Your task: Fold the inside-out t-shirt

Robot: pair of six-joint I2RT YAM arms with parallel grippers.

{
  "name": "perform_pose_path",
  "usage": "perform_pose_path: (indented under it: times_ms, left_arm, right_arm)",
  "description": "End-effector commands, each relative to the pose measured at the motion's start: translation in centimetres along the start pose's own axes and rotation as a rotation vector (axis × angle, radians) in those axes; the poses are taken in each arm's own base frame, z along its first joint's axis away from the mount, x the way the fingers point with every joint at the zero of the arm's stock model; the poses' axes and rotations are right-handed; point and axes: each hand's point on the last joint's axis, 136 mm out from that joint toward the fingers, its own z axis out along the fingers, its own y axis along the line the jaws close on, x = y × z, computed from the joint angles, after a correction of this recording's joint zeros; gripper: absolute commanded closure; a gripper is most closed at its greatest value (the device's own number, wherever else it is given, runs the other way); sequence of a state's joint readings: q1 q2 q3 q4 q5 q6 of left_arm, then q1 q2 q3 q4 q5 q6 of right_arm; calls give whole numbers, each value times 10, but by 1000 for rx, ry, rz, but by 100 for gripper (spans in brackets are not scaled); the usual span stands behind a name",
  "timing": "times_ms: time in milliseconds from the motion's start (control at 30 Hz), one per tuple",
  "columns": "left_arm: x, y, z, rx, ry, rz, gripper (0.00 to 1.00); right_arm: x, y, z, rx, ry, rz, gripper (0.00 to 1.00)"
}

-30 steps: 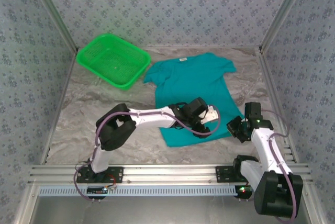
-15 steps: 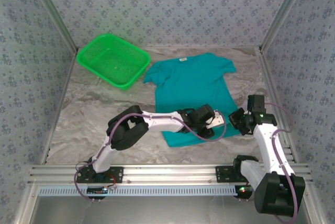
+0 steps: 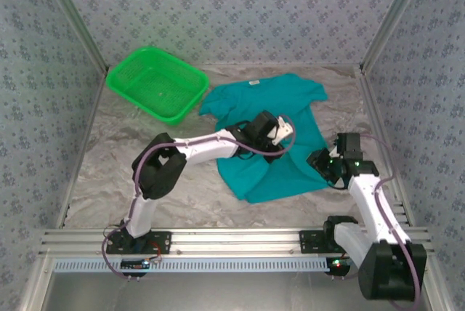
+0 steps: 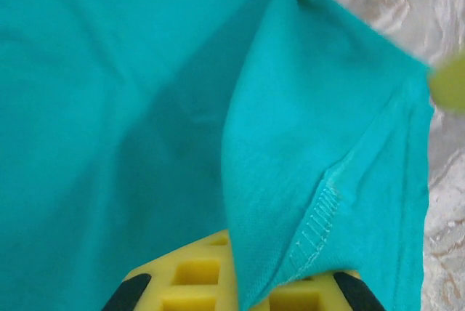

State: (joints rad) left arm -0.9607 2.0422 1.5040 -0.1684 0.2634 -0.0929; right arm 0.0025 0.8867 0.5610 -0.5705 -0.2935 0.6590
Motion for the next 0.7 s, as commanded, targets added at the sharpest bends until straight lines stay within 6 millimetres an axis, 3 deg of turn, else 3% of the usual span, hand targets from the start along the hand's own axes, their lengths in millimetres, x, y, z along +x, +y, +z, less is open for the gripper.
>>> perform_pose_path:
  times_ms: [0,133,267,533,667]
  left_arm:
    - [-17,-12,-10,139,-25,-92,100]
    - [-26,3,-12,118,-21,-107,100]
    - [-30,11,-10,114,-4,-111,100]
    - [-40,13,-23,122,-21,-108,100]
    - [-45,15,-28,120,-28,-108,100]
  right_arm:
    - [12,29,-8,-99,-55,-231,58]
    - [45,41,4,-72,1,-429,54]
    - [81,66,28,-141,78,-588,50]
    - [64,76,72,-35,-37,-722,38]
    - [61,64,98,39,-33,-762,36]
